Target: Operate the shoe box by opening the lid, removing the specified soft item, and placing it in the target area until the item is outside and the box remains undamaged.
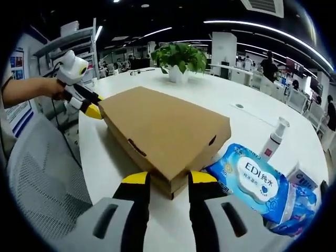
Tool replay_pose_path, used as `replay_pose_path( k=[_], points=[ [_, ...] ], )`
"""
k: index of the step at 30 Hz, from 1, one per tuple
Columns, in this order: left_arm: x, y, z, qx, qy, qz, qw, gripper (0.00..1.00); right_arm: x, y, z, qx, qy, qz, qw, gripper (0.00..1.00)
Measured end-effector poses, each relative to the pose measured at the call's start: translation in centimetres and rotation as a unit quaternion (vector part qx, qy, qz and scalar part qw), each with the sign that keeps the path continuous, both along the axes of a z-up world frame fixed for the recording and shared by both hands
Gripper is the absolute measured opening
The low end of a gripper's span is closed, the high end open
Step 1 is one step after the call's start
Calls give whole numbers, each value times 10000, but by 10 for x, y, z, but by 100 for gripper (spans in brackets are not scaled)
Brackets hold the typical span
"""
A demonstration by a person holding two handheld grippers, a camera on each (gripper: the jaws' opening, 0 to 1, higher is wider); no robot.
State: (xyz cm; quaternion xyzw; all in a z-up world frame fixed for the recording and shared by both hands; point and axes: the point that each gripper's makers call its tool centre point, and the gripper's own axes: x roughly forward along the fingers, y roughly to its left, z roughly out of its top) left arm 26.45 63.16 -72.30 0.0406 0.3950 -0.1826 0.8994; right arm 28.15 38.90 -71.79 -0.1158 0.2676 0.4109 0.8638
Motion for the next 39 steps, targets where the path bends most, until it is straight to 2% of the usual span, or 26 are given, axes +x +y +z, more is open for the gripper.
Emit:
replay_pose_path(
  k=[31, 39],
  points=[
    [65, 2, 0, -4, 5, -182, 9998, 41, 58, 3, 0, -27, -33, -232, 9997, 27],
    [73, 1, 0, -20, -1, -167, 9999, 41, 69, 3, 0, -23, -35, -279, 9996, 27]
  ],
)
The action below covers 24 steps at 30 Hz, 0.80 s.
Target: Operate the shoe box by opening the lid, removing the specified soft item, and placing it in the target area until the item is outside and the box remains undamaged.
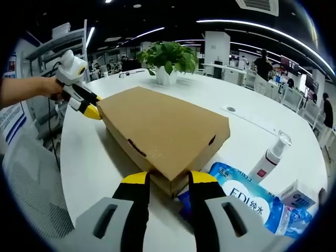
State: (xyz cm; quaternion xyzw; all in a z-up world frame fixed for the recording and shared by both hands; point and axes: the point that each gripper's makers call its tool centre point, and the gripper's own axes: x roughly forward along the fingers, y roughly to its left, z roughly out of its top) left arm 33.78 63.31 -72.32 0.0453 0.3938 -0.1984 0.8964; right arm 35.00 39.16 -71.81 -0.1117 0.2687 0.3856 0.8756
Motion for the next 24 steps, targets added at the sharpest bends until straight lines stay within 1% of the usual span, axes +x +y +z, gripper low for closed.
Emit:
replay_pose_path(
  k=[4, 6, 15, 17, 20, 24],
  points=[
    [-1, 0, -7, 88, 75, -13, 9999, 40, 0, 0, 0, 3, -3, 16, 10000, 27],
    [-1, 0, -8, 149, 80, -40, 9998, 40, 0, 0, 0, -1, -10, 32, 10000, 27],
    [-2, 2, -7, 86, 67, -11, 9999, 40, 1, -1, 0, -37, -21, 67, 10000, 27],
    [-2, 2, -7, 7, 80, 79, 9999, 40, 1, -1, 0, -42, -18, 64, 10000, 28],
    [-5, 3, -6, -88, 34, 164, 9998, 41, 0, -1, 5, -40, -116, 76, 9999, 29],
    [-12, 4, -1, -75, -118, 180, 9997, 47, -2, -5, 11, -98, -230, 93, 9996, 34]
  ],
)
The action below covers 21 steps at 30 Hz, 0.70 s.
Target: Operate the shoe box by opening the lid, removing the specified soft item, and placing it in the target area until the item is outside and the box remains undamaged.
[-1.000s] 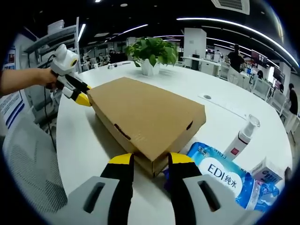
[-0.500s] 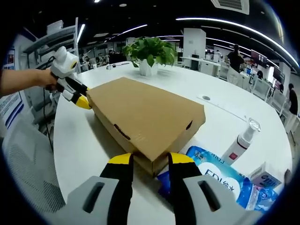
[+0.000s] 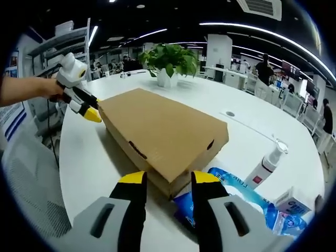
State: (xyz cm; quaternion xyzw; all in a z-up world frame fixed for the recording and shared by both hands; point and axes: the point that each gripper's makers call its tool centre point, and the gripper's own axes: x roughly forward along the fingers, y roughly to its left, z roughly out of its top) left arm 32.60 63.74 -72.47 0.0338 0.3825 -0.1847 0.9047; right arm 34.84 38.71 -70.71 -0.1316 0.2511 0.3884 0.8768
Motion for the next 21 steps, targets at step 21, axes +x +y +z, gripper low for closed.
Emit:
replay_pose_path(
  k=[21],
  points=[
    [-45, -30, 45, -259, -1004, -67, 9946, 80, -28, -82, 32, 147, -457, -829, 9954, 60]
  ],
)
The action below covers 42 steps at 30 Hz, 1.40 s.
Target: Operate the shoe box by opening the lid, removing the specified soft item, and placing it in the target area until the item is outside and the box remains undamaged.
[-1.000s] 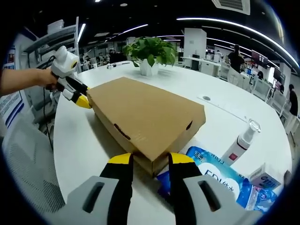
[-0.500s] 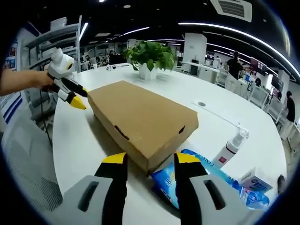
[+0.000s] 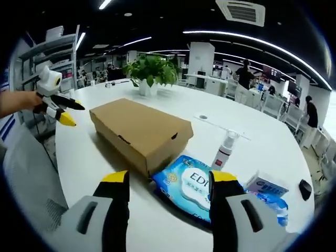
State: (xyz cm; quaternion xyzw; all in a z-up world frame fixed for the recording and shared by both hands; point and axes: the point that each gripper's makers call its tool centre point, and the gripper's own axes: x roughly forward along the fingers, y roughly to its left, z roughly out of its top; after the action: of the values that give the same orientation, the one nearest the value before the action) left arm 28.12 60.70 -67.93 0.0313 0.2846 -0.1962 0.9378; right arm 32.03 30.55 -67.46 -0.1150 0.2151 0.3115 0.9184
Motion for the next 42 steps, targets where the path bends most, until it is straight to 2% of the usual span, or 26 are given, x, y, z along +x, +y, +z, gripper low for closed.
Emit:
replay_pose_path(
  k=[7, 11, 19, 30, 42],
  points=[
    [-13, -11, 6, 158, -218, -97, 9996, 87, -17, -22, 8, 20, -121, -124, 9998, 66],
    [-22, -18, 13, 93, -417, -206, 9989, 95, -27, -32, 9, -86, -207, -128, 9997, 70],
    [-34, -23, 24, 101, -753, -249, 9968, 98, -51, -51, 4, -29, -191, -288, 9994, 77],
    [-47, -24, 19, 17, -699, -258, 9972, 100, -70, -66, -1, 16, -173, -431, 9989, 88],
    [-56, -16, 20, 22, -761, -123, 9970, 100, -78, -73, -1, 73, -161, -508, 9986, 96]
  ],
)
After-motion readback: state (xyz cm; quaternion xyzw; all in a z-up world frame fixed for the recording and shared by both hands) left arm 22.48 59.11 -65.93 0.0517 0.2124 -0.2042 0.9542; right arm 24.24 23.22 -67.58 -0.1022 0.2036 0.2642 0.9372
